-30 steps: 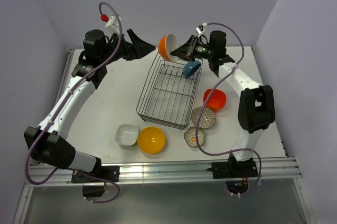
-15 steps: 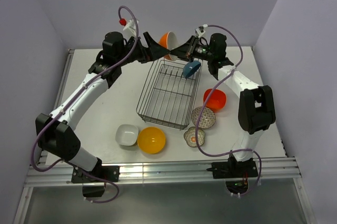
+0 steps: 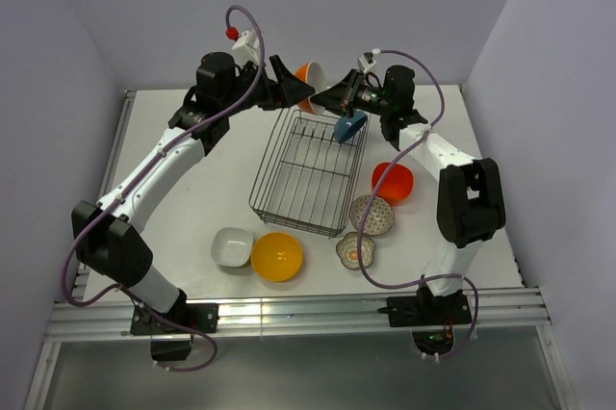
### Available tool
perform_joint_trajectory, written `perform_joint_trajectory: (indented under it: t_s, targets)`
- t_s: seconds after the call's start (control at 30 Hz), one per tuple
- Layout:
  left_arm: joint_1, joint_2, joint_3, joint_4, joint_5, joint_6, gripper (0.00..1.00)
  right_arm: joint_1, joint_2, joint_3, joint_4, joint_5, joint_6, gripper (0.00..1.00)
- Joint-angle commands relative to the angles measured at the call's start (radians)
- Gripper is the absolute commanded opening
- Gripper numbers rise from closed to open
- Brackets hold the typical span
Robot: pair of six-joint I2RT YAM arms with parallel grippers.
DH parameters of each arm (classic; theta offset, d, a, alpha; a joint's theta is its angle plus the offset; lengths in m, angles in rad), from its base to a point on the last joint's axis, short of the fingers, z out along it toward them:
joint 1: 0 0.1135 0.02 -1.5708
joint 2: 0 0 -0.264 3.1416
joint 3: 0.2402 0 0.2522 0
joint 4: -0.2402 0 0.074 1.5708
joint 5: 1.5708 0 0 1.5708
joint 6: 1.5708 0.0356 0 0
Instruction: Load the bowls into the dish rack
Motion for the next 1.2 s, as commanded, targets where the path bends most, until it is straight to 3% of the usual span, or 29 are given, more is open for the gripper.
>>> perform_joint_trajectory:
  t_s: [0.0,0.27,0.63,0.77,0.87,0.9,0.93,1.0,1.17]
  targets:
    - [-0.008,0.002,0.052,0.039,0.008,0.022,0.81,0.014,-0.075,0.004,0.06,-0.002,-0.009,0.0]
    - [-0.018,0.004,0.05,0.036,-0.003,0.019,0.86,0.02,-0.097,0.011,-0.039,0.036,-0.09,0.0]
    - [-0.027,0.027,0.084,0.03,-0.01,0.039,0.76,0.046,-0.1,0.031,-0.109,0.074,-0.151,0.0]
    - [-0.027,0.034,0.093,0.024,-0.007,0.046,0.56,0.051,-0.098,0.027,-0.122,0.076,-0.164,0.0]
    - [-0.028,0.034,0.092,0.024,0.004,0.054,0.29,0.051,-0.098,0.027,-0.135,0.084,-0.176,0.0]
    - [-0.027,0.036,0.093,0.021,0.005,0.057,0.11,0.051,-0.1,0.027,-0.138,0.084,-0.177,0.0]
    - [-0.028,0.036,0.095,0.019,0.005,0.059,0.05,0.051,-0.094,0.031,-0.145,0.084,-0.18,0.0]
    - [-0.027,0.037,0.098,0.016,0.008,0.062,0.0,0.047,-0.075,0.056,-0.167,0.076,-0.183,0.05]
    - [-0.018,0.051,0.118,0.013,-0.007,0.086,0.0,0.023,-0.043,0.111,-0.231,0.054,-0.185,0.35]
